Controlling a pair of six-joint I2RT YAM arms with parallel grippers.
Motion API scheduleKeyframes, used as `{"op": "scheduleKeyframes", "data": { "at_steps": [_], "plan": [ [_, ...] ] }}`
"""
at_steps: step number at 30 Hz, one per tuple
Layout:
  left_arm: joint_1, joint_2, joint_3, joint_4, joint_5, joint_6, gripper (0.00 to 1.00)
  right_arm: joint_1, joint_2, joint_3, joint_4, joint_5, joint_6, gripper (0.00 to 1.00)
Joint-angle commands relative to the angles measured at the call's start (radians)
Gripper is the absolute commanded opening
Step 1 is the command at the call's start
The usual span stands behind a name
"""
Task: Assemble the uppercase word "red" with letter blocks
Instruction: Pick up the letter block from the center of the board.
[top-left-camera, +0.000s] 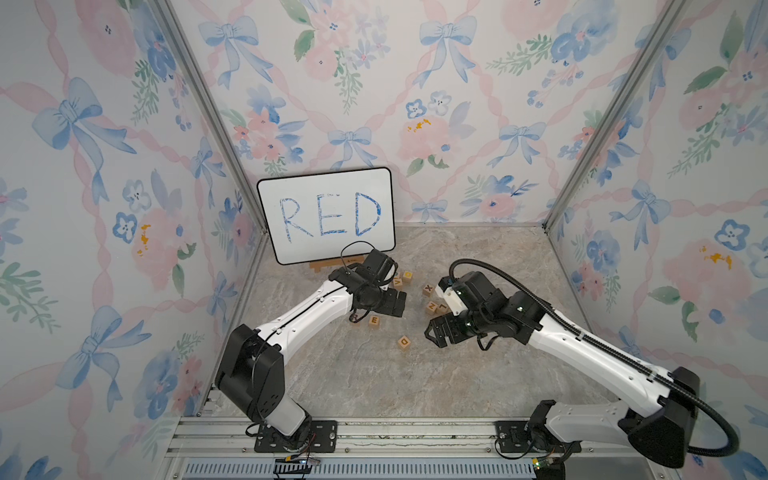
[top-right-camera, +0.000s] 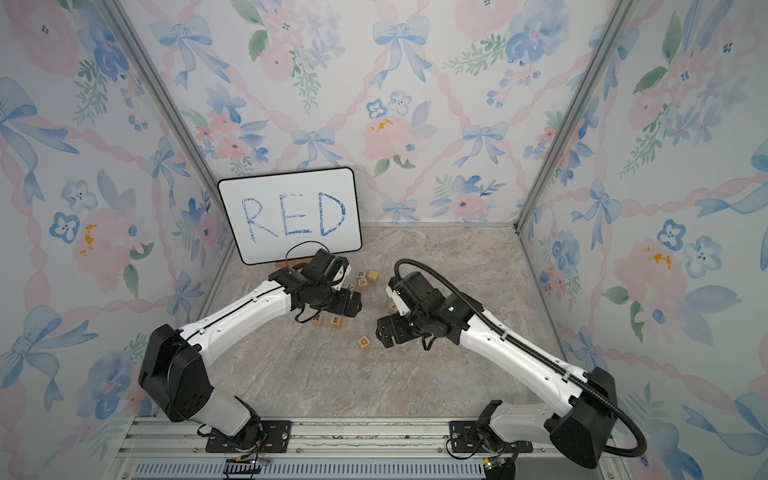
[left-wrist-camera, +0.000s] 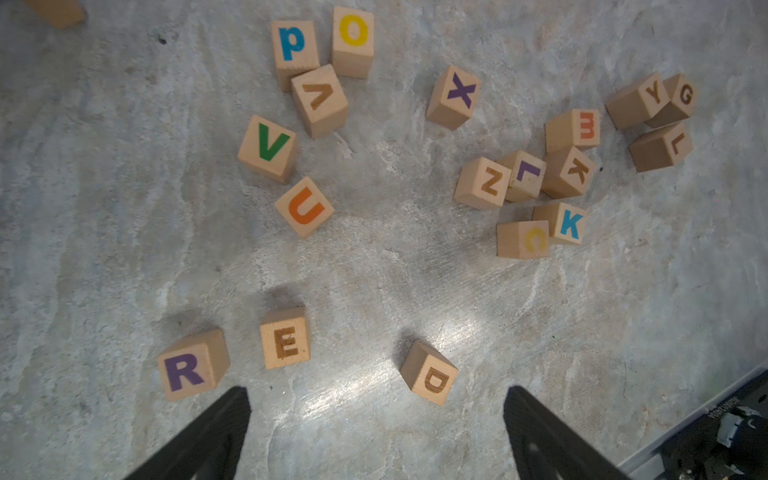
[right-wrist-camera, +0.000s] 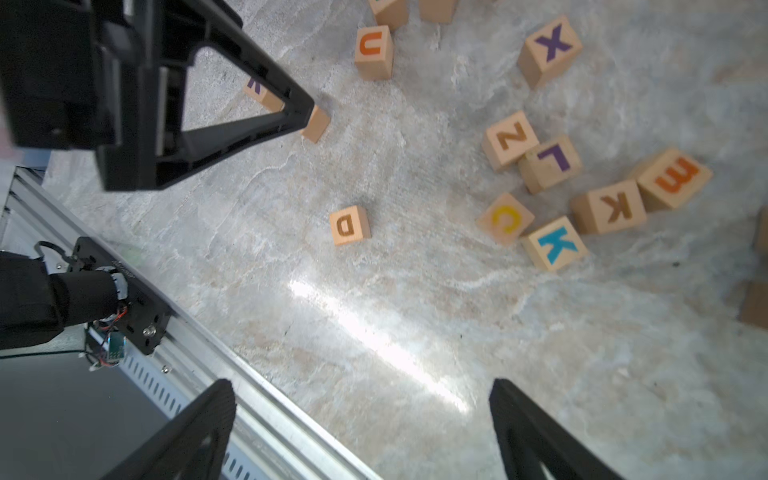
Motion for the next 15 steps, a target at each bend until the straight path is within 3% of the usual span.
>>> {"op": "scheduleKeyframes", "data": {
  "at_steps": [1,11,15],
  "plan": [
    [-0.032,0.045,0.039,-0.021,0.01,0.087,0.98,-0.018,-0.089,-0.027,-0.099,-0.018,0.103,0.97],
    [-0.171,0.222,0.103,-0.116,-0.076,0.193,0.94,-0.03,-0.25,-0.046,-0.24,-0.006,0.157,0.97],
    [-0.2,0.264,0.085,-0.144,-0.074,0.21,0.83,-0.041,-0.28,-0.049,-0.261,0.003,0.156,0.97]
  ]
}}
